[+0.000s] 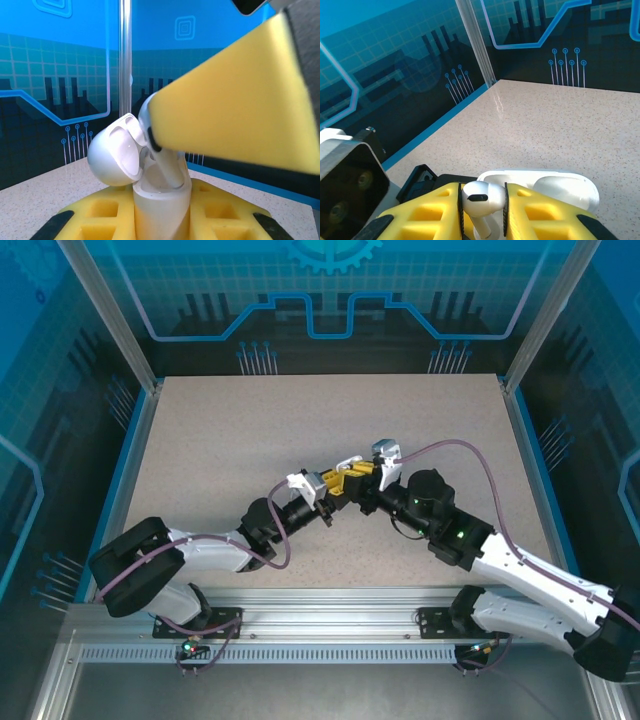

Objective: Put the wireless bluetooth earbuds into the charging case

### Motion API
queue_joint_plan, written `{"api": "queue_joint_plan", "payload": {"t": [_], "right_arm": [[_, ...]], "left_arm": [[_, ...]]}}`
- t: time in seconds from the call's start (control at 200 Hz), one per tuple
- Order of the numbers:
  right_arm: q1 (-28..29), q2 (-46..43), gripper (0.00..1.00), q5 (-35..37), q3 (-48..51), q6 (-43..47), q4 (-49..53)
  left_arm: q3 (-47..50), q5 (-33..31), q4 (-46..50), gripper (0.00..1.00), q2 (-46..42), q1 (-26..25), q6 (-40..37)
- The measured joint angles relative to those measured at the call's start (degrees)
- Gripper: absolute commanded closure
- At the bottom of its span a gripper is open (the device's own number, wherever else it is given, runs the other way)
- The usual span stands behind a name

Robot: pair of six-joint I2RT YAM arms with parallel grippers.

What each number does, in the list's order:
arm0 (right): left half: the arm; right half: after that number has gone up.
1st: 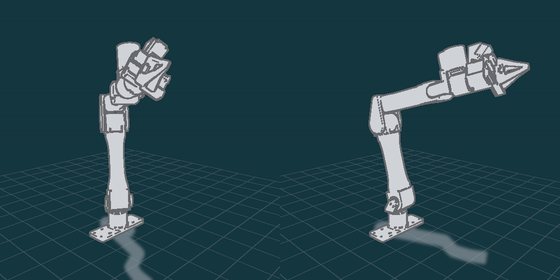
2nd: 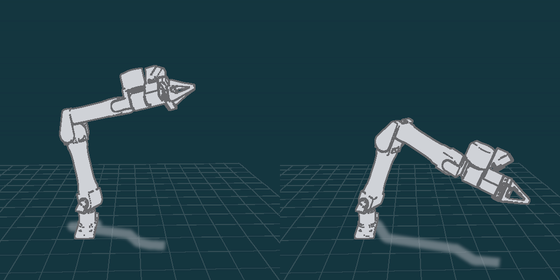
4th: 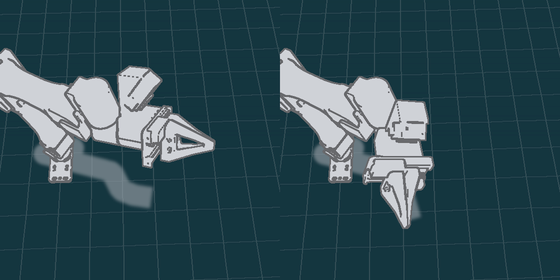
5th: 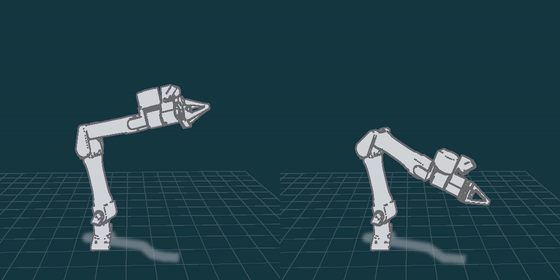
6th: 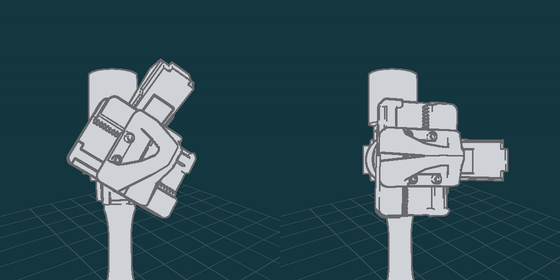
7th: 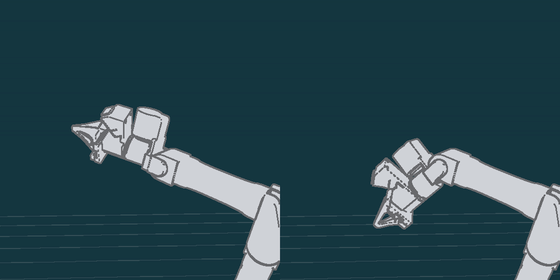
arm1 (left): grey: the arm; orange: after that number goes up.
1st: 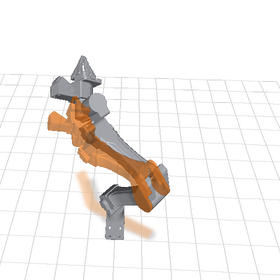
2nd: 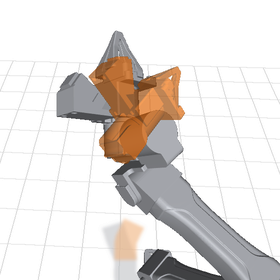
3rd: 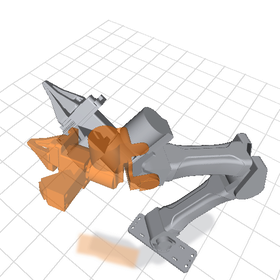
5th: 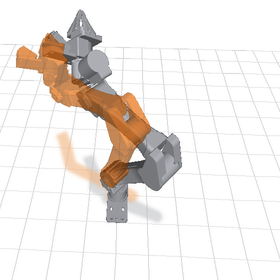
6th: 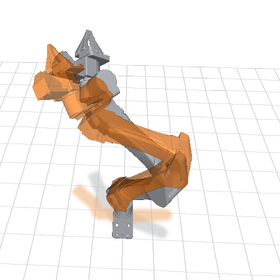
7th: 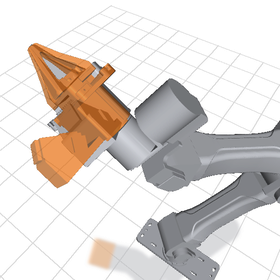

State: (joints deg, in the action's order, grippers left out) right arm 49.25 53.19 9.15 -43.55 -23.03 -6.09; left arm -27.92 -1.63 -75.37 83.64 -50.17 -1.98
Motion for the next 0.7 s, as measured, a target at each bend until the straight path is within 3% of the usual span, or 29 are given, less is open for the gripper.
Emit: {"api": "queue_joint_plan", "payload": {"t": [0.7], "right_arm": [[0.74, 0.92, 0.75, 2.82, 0.02, 1.90, -2.19]], "left_arm": [[-0.85, -3.17, 0.09, 0.97, 0.02, -1.25, -0.09]]}}
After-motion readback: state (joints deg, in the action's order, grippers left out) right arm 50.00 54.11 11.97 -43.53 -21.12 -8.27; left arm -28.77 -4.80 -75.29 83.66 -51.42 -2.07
